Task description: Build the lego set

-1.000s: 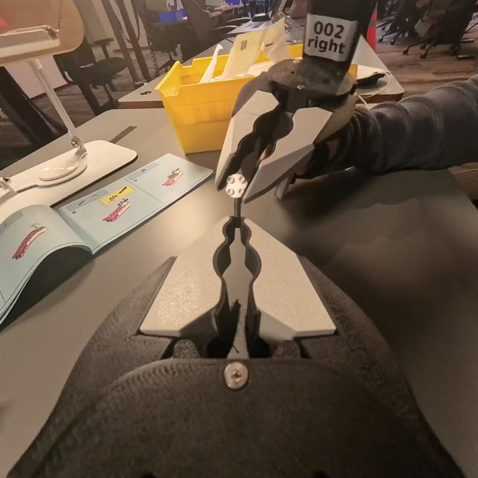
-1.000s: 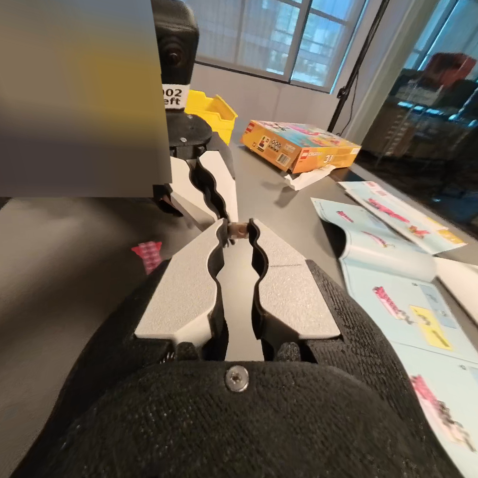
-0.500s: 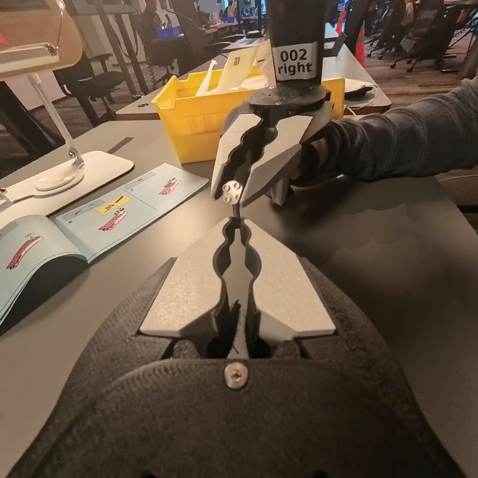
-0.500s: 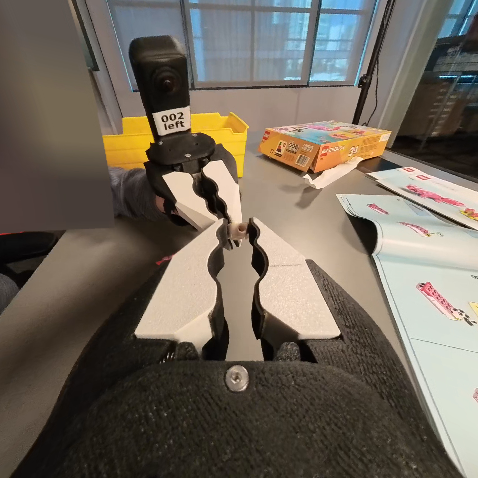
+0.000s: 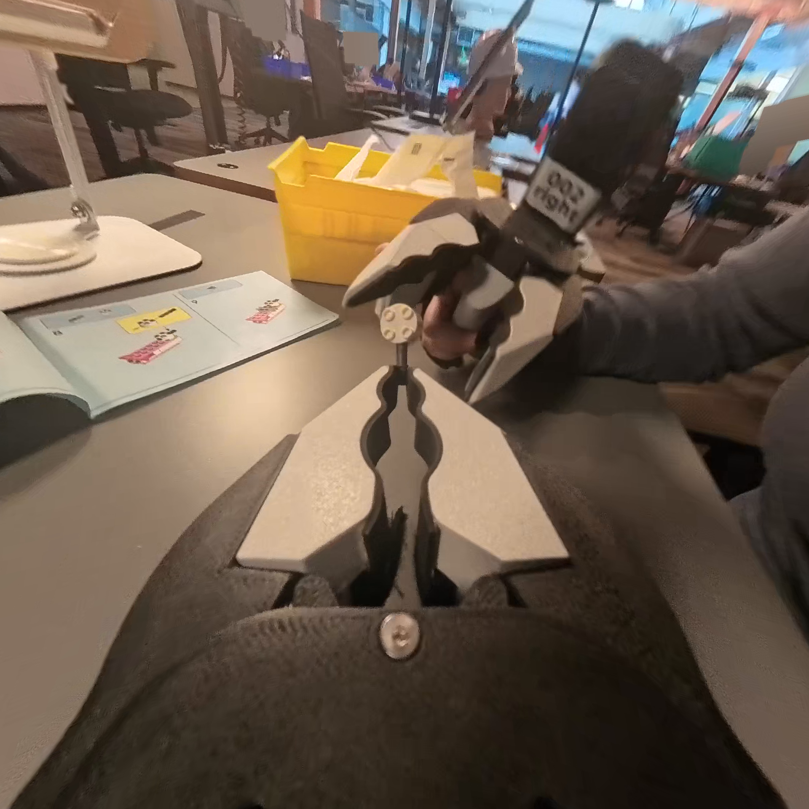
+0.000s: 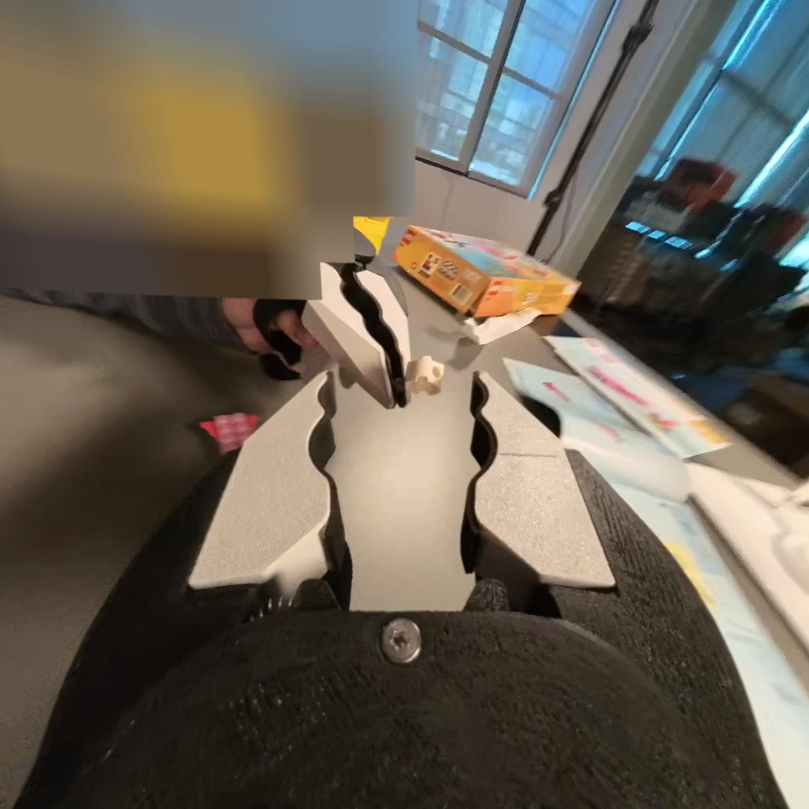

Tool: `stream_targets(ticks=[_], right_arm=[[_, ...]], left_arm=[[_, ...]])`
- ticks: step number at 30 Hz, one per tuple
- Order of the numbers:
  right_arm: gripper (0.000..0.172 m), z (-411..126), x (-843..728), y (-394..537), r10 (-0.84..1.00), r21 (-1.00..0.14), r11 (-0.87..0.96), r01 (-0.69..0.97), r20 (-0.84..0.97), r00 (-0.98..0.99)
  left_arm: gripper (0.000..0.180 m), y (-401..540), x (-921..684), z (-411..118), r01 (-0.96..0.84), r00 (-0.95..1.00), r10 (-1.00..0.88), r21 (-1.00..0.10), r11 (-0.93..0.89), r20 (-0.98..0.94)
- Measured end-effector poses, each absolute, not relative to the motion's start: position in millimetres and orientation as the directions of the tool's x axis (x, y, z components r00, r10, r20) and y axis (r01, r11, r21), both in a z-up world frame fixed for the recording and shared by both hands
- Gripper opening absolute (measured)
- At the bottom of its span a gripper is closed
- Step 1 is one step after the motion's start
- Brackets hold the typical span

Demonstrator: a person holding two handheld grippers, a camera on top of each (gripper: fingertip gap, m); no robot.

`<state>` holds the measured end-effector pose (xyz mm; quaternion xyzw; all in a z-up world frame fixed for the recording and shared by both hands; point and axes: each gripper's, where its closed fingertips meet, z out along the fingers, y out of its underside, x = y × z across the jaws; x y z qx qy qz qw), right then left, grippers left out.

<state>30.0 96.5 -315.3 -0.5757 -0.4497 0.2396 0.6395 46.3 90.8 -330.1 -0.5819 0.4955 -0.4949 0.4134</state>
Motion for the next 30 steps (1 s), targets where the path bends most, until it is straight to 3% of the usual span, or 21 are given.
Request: stream_targets(ticks=[4,8,14,18,30], right_arm=[[0.068,-311.8,28.3,95.1,0.635,-0.801,0.449,0.397,0.598,0.489],[0.079,-316.5,21.8,92.1,0.679,-0.824,0.422,0.378,0.564,0.471],[0.094,-325.3,18.2,92.5,0.613,-0.736,0.475,0.482,0.670,0.420],[0.095,-333.1,12.3,91.2,0.608,-0.710,0.481,0.515,0.693,0.388],[0.090,-332.0,10.7,92.6,0.677,-0.807,0.403,0.431,0.580,0.453]], left_arm=[[0.002,91.1,45.1,-325.8,-0.120,-0.040,-0.917,-0.913,-0.389,0.396],[0.002,90.7,44.0,-321.7,-0.087,-0.094,-0.863,-0.868,-0.489,0.496],[0.001,87.7,42.1,-319.2,-0.088,-0.162,-0.802,-0.818,-0.569,0.575],[0.001,83.6,43.4,-319.6,-0.104,-0.183,-0.785,-0.806,-0.583,0.591],[0.000,87.6,43.0,-322.6,-0.100,-0.153,-0.786,-0.801,-0.590,0.599]])
